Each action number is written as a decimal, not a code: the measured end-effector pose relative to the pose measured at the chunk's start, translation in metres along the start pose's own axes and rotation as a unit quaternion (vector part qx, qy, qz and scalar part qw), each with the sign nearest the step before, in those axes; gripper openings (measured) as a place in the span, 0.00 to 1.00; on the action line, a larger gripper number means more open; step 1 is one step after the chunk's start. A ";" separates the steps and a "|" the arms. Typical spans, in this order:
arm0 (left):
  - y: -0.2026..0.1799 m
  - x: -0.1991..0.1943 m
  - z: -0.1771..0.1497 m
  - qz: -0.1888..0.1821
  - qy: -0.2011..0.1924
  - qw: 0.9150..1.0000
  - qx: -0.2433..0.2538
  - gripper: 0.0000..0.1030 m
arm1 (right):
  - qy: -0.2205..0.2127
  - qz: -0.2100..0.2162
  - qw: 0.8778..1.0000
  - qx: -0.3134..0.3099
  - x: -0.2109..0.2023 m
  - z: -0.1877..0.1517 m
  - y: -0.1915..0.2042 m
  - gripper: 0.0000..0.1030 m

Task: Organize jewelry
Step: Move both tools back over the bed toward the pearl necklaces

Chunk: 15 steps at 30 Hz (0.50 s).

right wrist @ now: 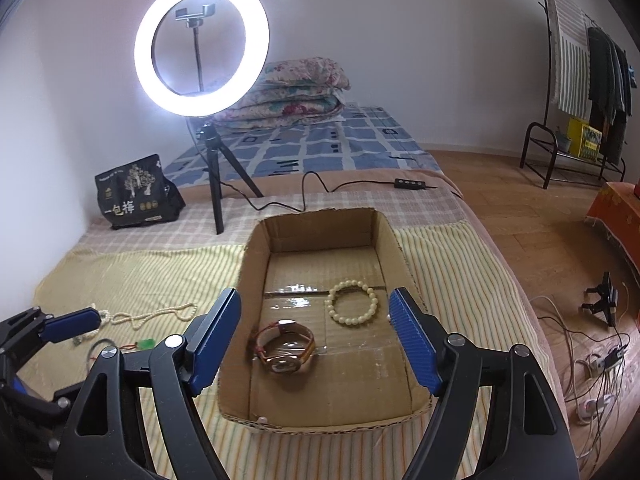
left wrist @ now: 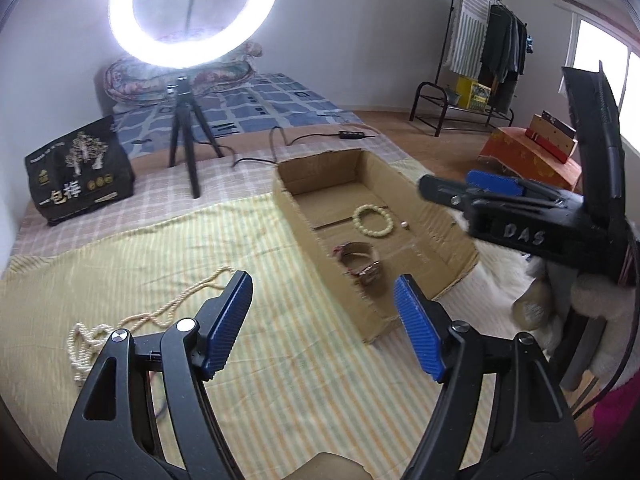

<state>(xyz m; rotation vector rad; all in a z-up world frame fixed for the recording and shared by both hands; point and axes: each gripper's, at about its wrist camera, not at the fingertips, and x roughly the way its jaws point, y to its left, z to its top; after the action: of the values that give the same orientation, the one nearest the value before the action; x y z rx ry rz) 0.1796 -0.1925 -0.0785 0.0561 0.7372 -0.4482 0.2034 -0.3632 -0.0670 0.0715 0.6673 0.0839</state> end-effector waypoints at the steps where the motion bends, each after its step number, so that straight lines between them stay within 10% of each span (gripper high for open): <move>1: 0.006 -0.002 -0.002 0.003 0.001 1.000 -0.002 0.73 | -0.001 0.002 1.000 0.001 0.000 0.000 0.001 0.74; 15: 0.105 -0.038 -0.011 0.052 -0.009 0.996 -0.073 0.73 | 0.015 0.058 0.998 -0.025 0.011 -0.001 0.054 0.74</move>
<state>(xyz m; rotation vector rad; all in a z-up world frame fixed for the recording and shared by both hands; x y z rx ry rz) 0.1912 -0.0804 -0.0726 -0.0471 0.7435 -0.2935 0.2087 -0.3079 -0.0698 0.0614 0.6907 0.2135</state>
